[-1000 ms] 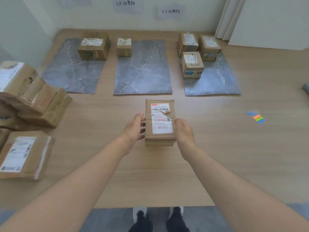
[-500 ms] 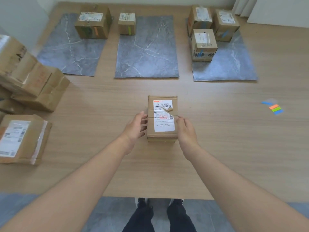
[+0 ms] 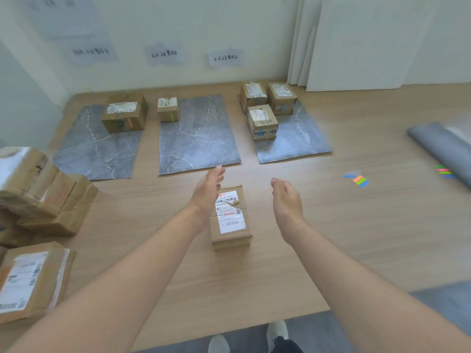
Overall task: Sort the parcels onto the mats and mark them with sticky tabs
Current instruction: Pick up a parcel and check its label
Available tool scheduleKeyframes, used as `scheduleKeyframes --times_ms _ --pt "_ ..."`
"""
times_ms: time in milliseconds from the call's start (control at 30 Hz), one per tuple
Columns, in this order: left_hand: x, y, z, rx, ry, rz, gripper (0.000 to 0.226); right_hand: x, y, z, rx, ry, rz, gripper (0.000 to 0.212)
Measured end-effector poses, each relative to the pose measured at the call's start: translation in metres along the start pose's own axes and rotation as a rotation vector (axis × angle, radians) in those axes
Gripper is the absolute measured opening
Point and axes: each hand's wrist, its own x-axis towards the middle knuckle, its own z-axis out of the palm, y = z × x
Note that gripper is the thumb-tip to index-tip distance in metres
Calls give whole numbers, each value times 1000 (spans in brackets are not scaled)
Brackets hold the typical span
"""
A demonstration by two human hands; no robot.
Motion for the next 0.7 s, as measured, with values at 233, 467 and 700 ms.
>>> scheduleKeyframes --times_ms 233,467,700 --pt "1 26 68 25 -149 3 50 14 -18 -55 54 47 -33 19" --pt "31 17 167 28 -189 -61 49 76 2 -129 22 -23 -4 28" --pt "79 3 278 32 -180 -136 49 159 23 -218 7 -45 31 26"
